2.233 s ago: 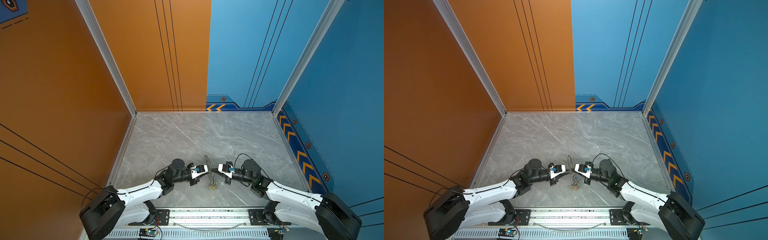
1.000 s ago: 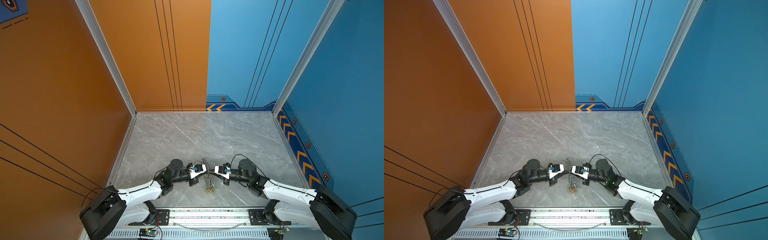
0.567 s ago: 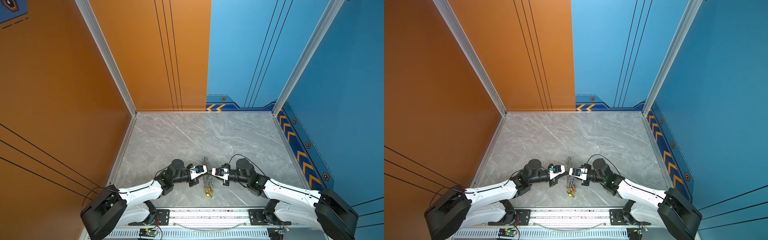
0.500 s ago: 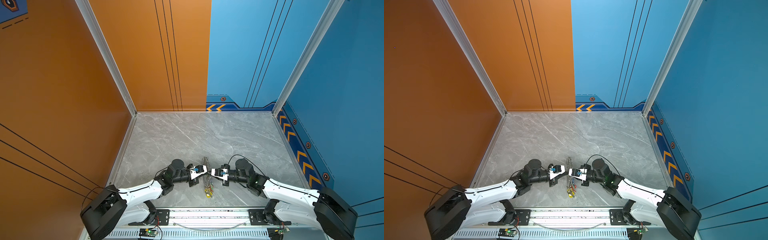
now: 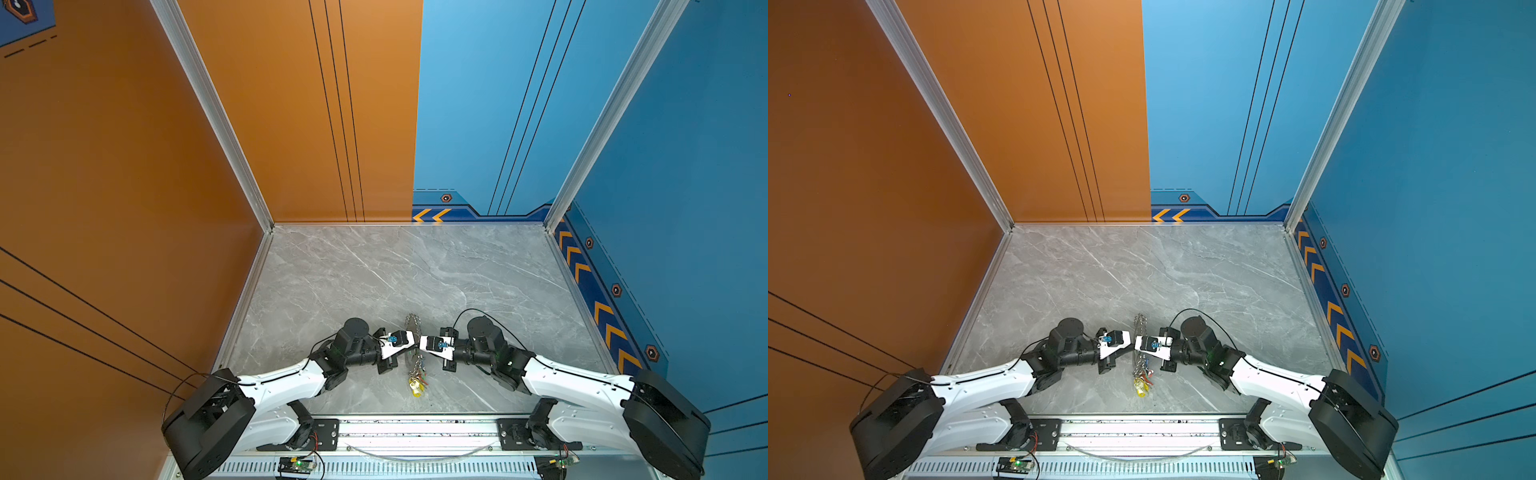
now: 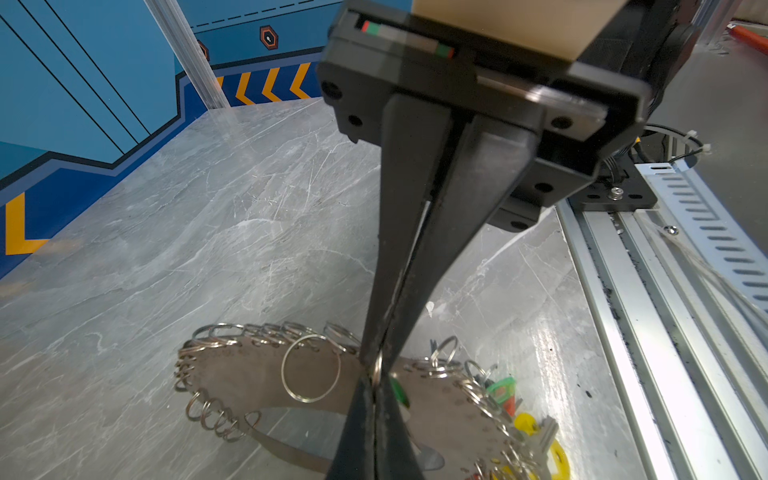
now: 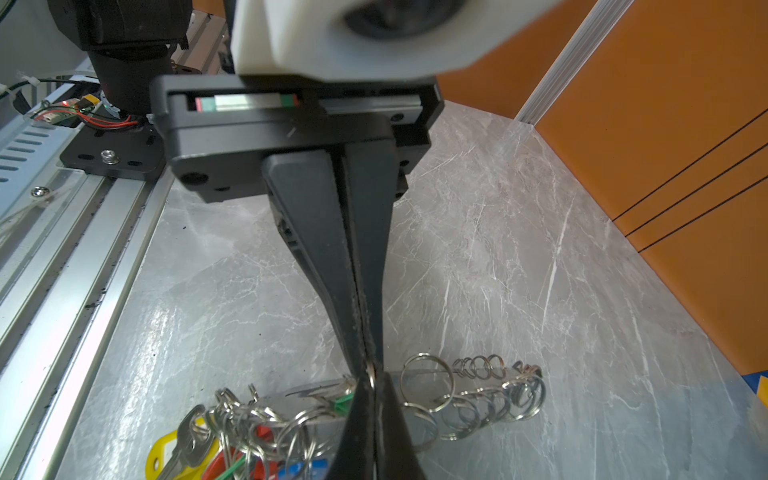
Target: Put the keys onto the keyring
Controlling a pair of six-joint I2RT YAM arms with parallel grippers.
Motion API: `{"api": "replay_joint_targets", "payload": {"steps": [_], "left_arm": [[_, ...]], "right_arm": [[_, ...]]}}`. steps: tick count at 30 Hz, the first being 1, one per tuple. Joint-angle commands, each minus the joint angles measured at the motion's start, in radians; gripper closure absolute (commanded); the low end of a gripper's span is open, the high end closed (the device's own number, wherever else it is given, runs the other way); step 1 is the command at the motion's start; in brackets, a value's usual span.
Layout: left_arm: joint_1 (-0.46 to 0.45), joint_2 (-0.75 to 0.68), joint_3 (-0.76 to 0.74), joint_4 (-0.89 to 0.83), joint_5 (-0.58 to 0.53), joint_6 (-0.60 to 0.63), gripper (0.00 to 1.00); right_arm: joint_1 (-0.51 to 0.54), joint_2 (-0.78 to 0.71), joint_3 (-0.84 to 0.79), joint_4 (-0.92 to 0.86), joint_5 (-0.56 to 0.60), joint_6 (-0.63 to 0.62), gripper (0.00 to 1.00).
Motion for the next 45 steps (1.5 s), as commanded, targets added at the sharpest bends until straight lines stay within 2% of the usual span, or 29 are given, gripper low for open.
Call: {"api": "replay_joint_targets", "payload": {"steps": [1, 7, 10, 14, 20, 25, 28, 32, 37, 45], "left_arm": [[-0.001, -0.038, 0.022, -0.001, -0.030, -0.003, 0.91], [0.041, -0.101, -0.031, 0.098, -0.109, -0.070, 0.83], [0.053, -0.093, -0.042, 0.150, -0.179, -0.123, 0.72], [0.082, -0.080, -0.032, 0.189, -0.271, -0.287, 0.58], [0.122, -0.076, 0.018, 0.121, -0.414, -0.563, 0.56], [0.146, -0.075, 0.025, 0.075, -0.467, -0.792, 0.54], [0.172, -0.061, 0.019, 0.075, -0.448, -0.945, 0.50], [0.203, 0.009, 0.034, 0.072, -0.353, -1.160, 0.48], [0.208, 0.110, 0.063, 0.076, -0.212, -1.326, 0.48], [0.181, 0.152, 0.041, 0.125, -0.164, -1.477, 0.44]], "right_arm": [[-0.038, -0.037, -0.038, 0.129, -0.021, 0.067, 1.00], [-0.097, -0.061, -0.099, 0.300, -0.116, 0.156, 1.00], [-0.112, -0.062, -0.112, 0.349, -0.133, 0.178, 1.00], [-0.118, -0.068, -0.117, 0.391, -0.140, 0.192, 1.00], [-0.163, -0.094, -0.096, 0.399, -0.140, 0.196, 1.00], [-0.173, -0.097, -0.047, 0.363, -0.147, 0.175, 1.00], [-0.175, -0.082, -0.023, 0.358, -0.151, 0.162, 1.00], [-0.175, -0.048, 0.007, 0.356, -0.157, 0.145, 1.00], [-0.168, 0.008, 0.036, 0.399, -0.177, 0.156, 1.00], [-0.134, 0.095, 0.059, 0.485, -0.180, 0.165, 1.00]]}}
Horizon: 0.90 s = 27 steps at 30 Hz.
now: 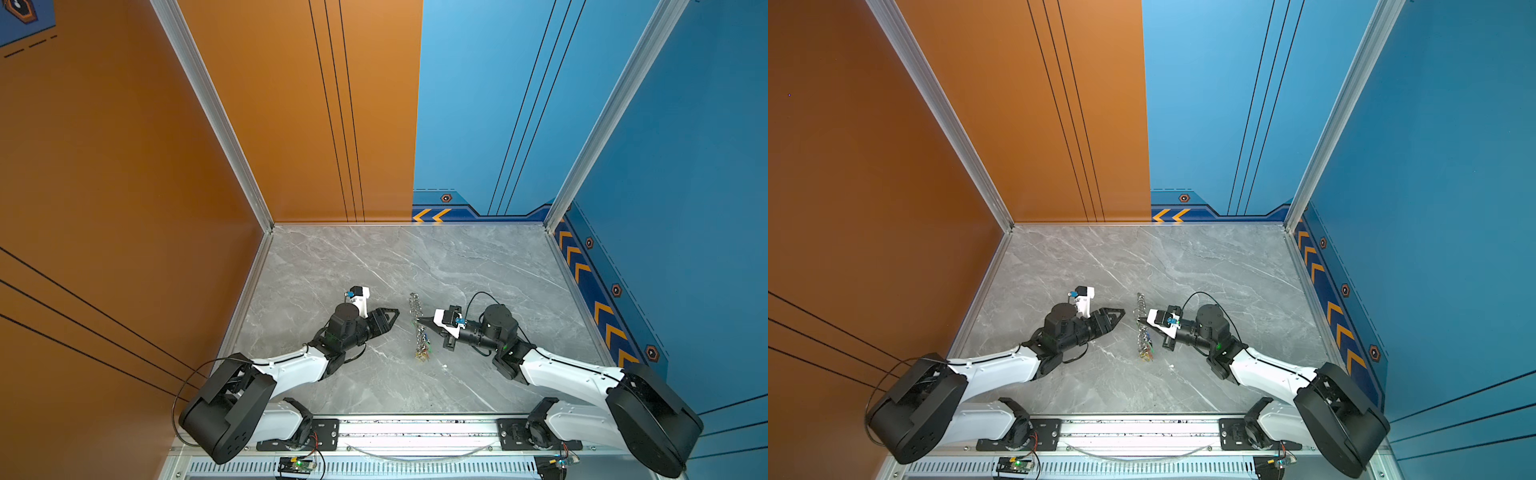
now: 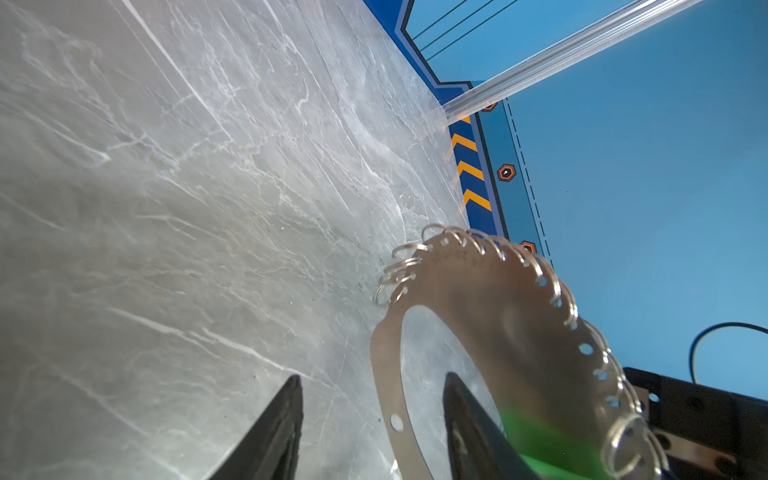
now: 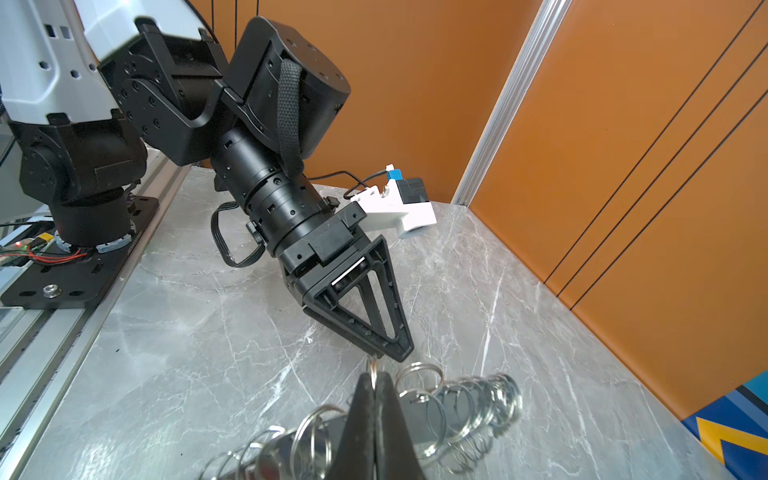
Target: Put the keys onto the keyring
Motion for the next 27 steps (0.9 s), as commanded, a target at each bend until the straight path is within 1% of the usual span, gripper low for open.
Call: {"api": "replay_joint_targets", "payload": {"steps": [1, 5, 6, 9, 15, 21, 27], "left_arm": [[-0.014, 0.026, 0.000, 0.021, 0.057, -0.106, 0.44], [-0.029, 0.064, 0.006, 0.030, 0.074, -0.150, 0.43], [-0.033, 0.071, 0.006, 0.030, 0.075, -0.160, 0.43], [-0.040, 0.093, 0.002, 0.045, 0.082, -0.191, 0.43], [-0.048, 0.150, -0.011, 0.106, 0.141, -0.239, 0.44], [-0.056, 0.231, -0.016, 0.169, 0.207, -0.277, 0.52], [-0.060, 0.292, -0.020, 0.246, 0.239, -0.306, 0.58]], "right_arm": [[0.014, 0.021, 0.046, 0.116, -0.019, 0.002, 1.00], [0.014, 0.051, 0.060, 0.136, -0.021, 0.001, 1.00], [0.045, 0.057, 0.063, 0.139, -0.022, 0.002, 1.00], [0.058, 0.080, 0.074, 0.155, -0.024, 0.003, 1.00], [0.078, 0.121, 0.094, 0.186, -0.027, 0.002, 1.00], [0.085, 0.143, 0.104, 0.209, -0.019, -0.001, 1.00], [0.087, 0.148, 0.103, 0.204, -0.017, -0.006, 1.00]]}}
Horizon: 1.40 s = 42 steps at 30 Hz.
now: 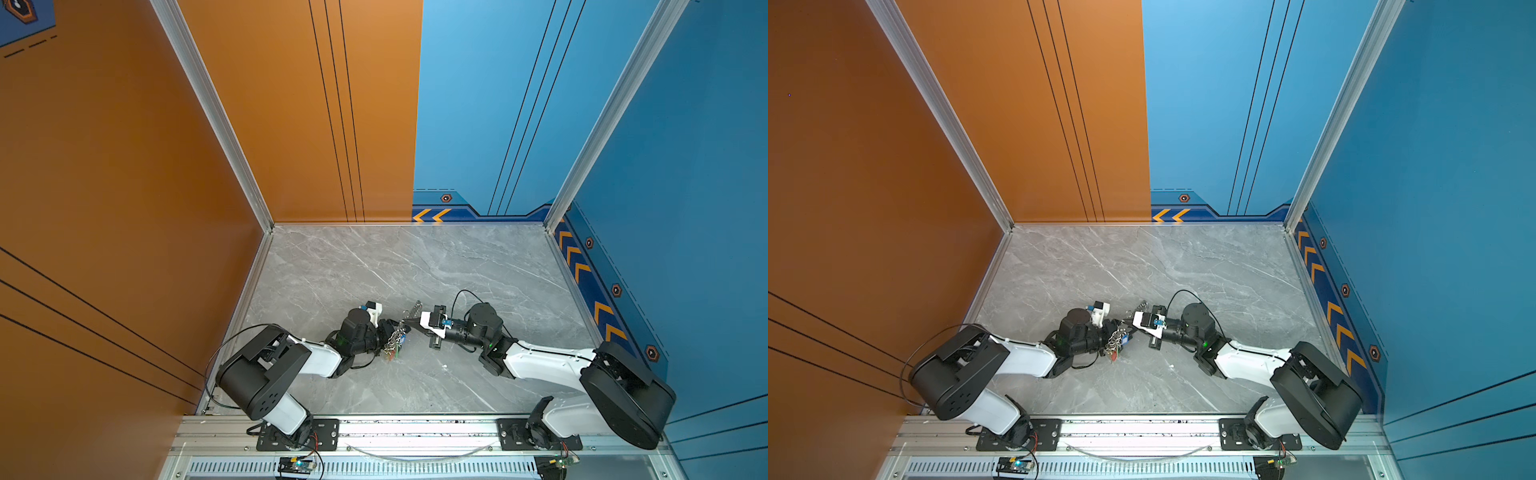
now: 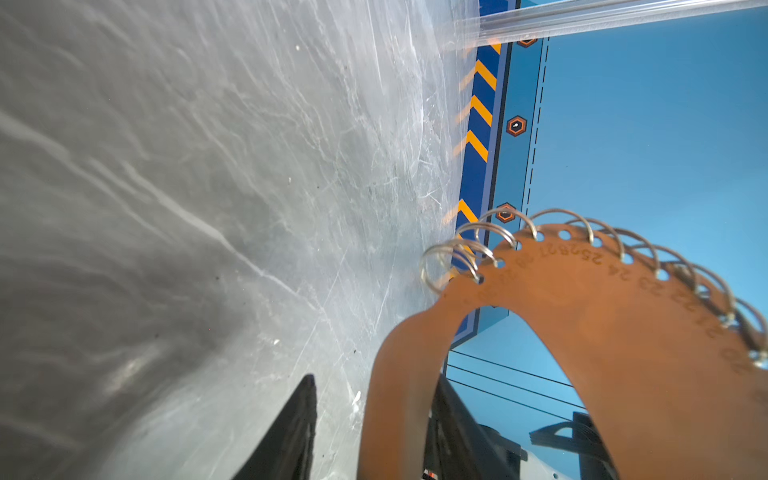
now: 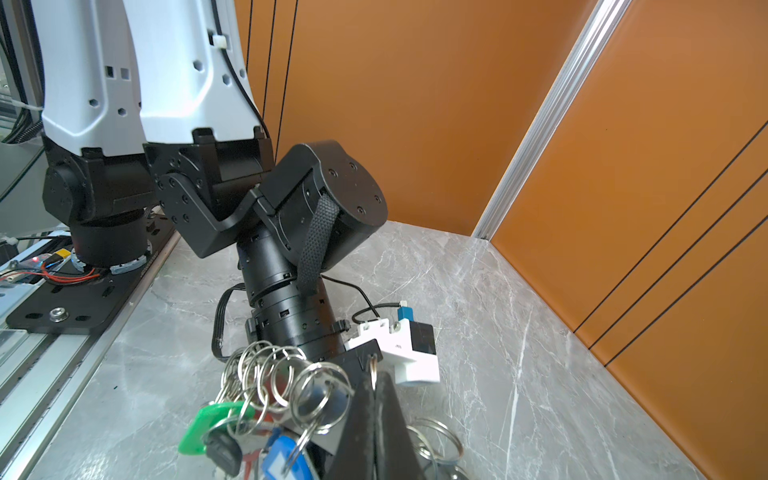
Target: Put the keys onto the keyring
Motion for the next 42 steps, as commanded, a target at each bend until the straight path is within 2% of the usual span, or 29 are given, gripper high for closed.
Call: {"api": "replay_joint_targets", "payload": {"steps": [1, 7, 14, 17, 20, 25, 28, 30, 32, 35, 37, 42], "left_arm": [[-0.012, 0.028, -0.009, 0.052, 0.045, -0.019, 0.61], [-0.010, 0.045, -0.003, 0.052, 0.048, -0.005, 0.75], [0.018, 0.043, -0.005, 0.026, 0.041, 0.024, 0.84], [0.037, -0.016, 0.021, -0.115, 0.024, 0.096, 0.87], [0.039, -0.117, 0.093, -0.406, -0.034, 0.243, 0.89], [0.040, -0.266, 0.261, -0.911, -0.269, 0.548, 0.89], [0.039, -0.291, 0.357, -1.096, -0.406, 0.689, 0.90], [0.038, -0.292, 0.405, -1.160, -0.473, 0.757, 0.91], [0.035, -0.292, 0.449, -1.196, -0.540, 0.821, 0.92], [0.033, -0.288, 0.504, -1.236, -0.634, 0.886, 0.95], [0.021, -0.297, 0.525, -1.241, -0.707, 0.924, 0.96], [-0.089, -0.295, 0.591, -1.248, -0.985, 1.119, 0.98]], "right_arm": [[0.010, 0.004, 0.036, 0.071, -0.013, -0.007, 1.00], [0.013, -0.005, 0.027, 0.052, 0.005, -0.025, 1.00], [0.012, -0.055, 0.000, -0.008, 0.033, -0.061, 1.00], [0.009, -0.083, -0.013, -0.042, 0.039, -0.074, 1.00], [0.010, -0.111, -0.031, -0.062, 0.050, -0.079, 1.00], [0.011, -0.132, -0.068, -0.066, 0.060, -0.069, 1.00], [0.018, -0.129, -0.092, -0.055, 0.063, -0.051, 1.00], [0.025, -0.125, -0.107, -0.044, 0.067, -0.042, 0.98], [0.035, -0.122, -0.121, -0.035, 0.078, -0.034, 0.90], [0.047, -0.126, -0.142, -0.026, 0.102, -0.026, 0.76], [0.048, -0.135, -0.163, -0.018, 0.127, -0.019, 0.63], [0.042, -0.196, -0.188, -0.077, 0.168, -0.019, 0.60]]}}
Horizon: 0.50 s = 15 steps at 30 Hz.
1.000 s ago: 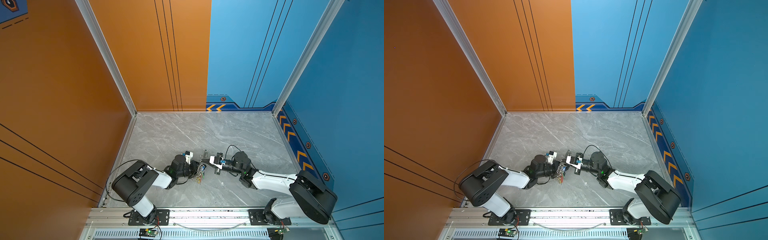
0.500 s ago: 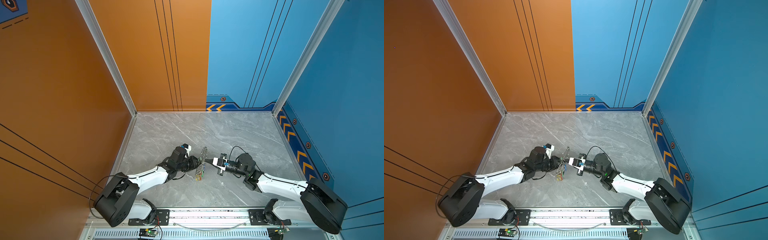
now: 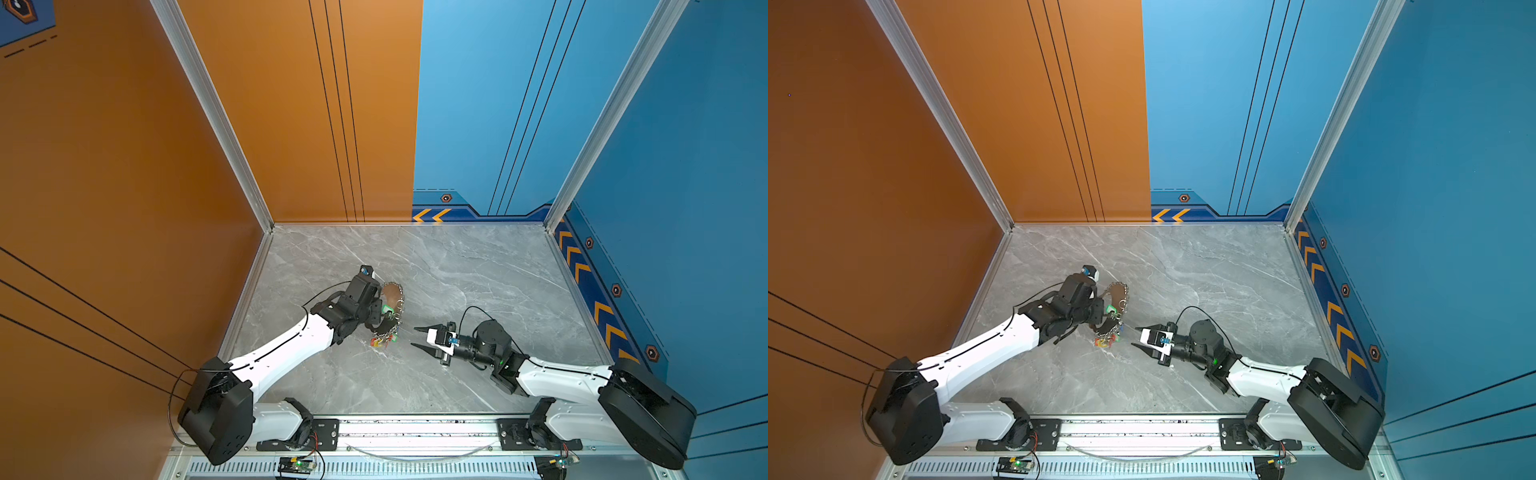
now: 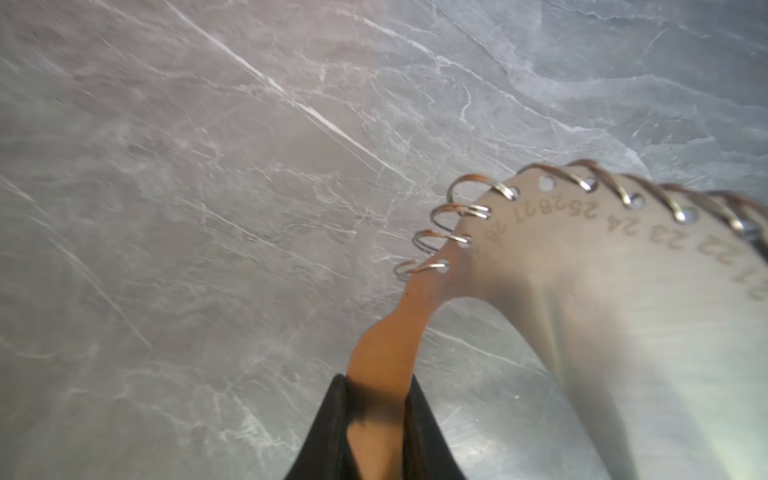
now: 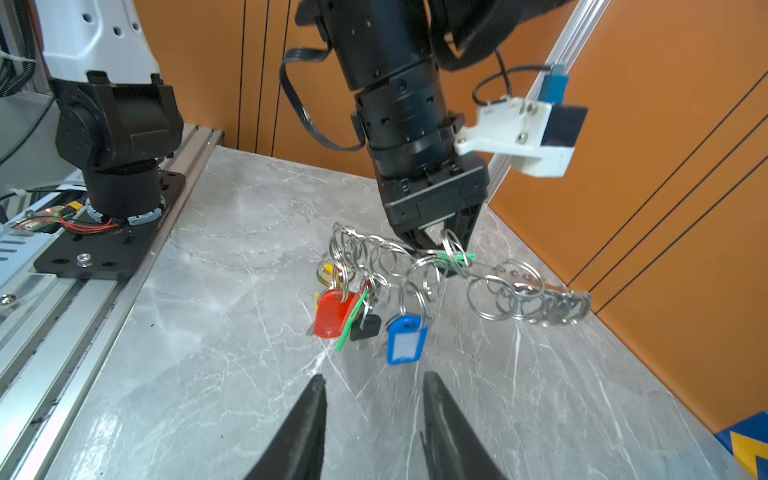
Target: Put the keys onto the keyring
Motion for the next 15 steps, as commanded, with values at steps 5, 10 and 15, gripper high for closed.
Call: {"api": "replay_joint_targets", "payload": {"steps": [5, 10, 15], "left_arm": [[-0.172, 0.100, 0.154, -0.006, -0.575, 0.418, 0.99], [-0.271, 0.396, 0.212, 0.311, -0.939, 0.980, 1.00], [-0.254, 0.596, 0.171, 1.004, -1.021, 1.576, 1.00]], "right_arm": [[-0.012, -0.175, -0.023, -0.162, 0.171, -0.002, 0.60], [-0.046, -0.361, -0.029, -0.311, 0.429, 0.016, 0.61], [-0.141, -0.436, -0.080, -0.273, 0.524, 0.106, 0.62]]}}
